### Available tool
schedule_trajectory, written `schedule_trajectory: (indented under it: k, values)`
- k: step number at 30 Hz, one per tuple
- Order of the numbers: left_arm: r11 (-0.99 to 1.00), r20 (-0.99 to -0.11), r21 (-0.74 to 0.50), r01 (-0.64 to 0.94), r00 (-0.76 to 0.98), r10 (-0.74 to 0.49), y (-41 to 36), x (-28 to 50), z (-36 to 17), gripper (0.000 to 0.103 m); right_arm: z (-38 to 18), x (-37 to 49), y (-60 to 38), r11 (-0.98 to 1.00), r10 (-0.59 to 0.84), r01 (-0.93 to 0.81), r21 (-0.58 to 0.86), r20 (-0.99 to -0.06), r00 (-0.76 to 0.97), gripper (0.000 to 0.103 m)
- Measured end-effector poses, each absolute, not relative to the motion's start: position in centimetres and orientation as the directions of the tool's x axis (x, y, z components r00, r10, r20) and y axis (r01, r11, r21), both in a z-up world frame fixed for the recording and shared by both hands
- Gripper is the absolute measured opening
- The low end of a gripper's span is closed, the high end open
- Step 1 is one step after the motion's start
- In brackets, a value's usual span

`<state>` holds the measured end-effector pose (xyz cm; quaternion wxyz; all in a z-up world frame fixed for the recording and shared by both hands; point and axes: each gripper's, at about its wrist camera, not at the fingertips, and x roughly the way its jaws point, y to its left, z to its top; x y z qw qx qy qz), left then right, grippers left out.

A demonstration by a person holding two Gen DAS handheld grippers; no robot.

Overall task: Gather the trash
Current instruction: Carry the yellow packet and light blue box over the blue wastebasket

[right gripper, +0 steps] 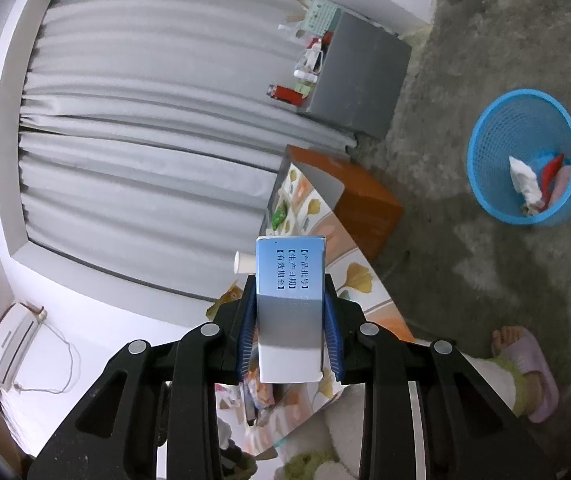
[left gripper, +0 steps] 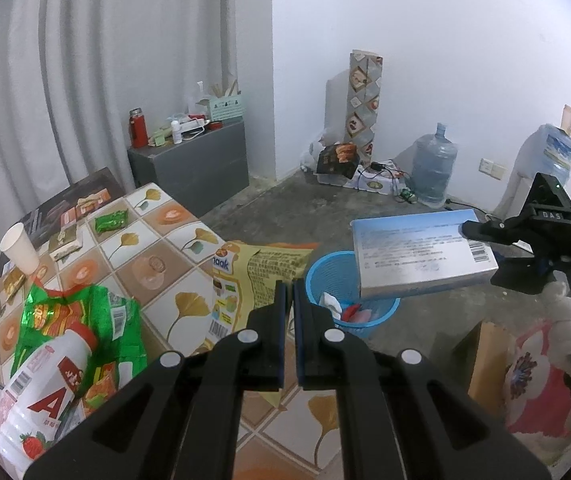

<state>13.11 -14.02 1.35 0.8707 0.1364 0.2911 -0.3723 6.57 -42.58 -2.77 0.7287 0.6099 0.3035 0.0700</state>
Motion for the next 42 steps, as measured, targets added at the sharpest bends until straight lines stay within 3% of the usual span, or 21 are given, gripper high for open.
schedule_trajectory:
  k: [29,38,42]
  values:
    - [0.588,-0.606,0.01,0.809,0.472,-0.64,-20.4,12.7,1.8,0.003,-3.0,3.7,-45.3,0.215,0.391,0.295,0.931,-0.358,0.848,0.028]
    - [0.521,-0.629,-0.112,0.846,0.346,-0.696,-24.6,15.9,1.8,0.003,-3.1,1.9,-48.8,0.242,0.249,0.383,0.891,-0.439,0.863,0.028]
    - [0.484,-0.648,-0.249,0.839,0.227,-0.727,-27.9,18.9,1.0,0.003,-3.6,1.8,-50.6,0.264,0.173,0.465,0.845,-0.516,0.839,0.028]
